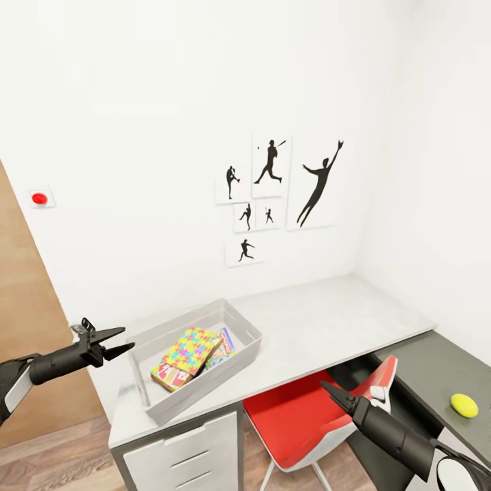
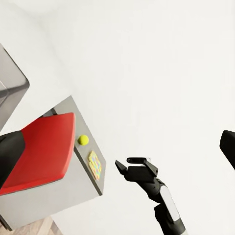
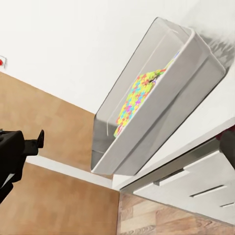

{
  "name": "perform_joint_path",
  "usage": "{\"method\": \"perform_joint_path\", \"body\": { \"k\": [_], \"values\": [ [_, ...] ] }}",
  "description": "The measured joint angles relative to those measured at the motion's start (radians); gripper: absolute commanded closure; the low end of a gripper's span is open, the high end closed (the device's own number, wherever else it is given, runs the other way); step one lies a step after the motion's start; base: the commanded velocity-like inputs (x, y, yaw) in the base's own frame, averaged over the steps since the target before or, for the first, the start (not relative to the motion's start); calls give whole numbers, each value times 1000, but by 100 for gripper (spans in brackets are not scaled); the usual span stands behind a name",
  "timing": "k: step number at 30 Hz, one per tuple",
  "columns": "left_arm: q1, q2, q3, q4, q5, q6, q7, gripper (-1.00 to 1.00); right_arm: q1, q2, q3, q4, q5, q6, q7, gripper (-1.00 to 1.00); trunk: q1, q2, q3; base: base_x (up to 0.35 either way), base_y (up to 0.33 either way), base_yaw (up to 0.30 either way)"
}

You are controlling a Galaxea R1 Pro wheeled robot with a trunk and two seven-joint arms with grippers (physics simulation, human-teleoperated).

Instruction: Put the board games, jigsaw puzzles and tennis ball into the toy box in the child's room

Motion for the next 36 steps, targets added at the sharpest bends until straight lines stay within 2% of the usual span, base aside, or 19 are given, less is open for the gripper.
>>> {"method": "perform_joint_path", "body": {
  "k": [14, 24, 36],
  "values": [
    [0, 0, 1, -1, 1, 0, 0, -100, 0, -2, -8, 0, 0, 0, 0, -100, 0, 0, 22, 0, 163, -15],
    [0, -1, 0, -1, 1, -3, 0, -100, 0, 0, -2, 1, 2, 0, -2, -100, 0, 0, 34, 0, 15, -157],
    [0, -6, 0, -4, 1, -3, 0, -100, 0, 1, -8, 3, 32, -2, -7, -100, 0, 0, 36, 0, 0, -12]
  ]
}}
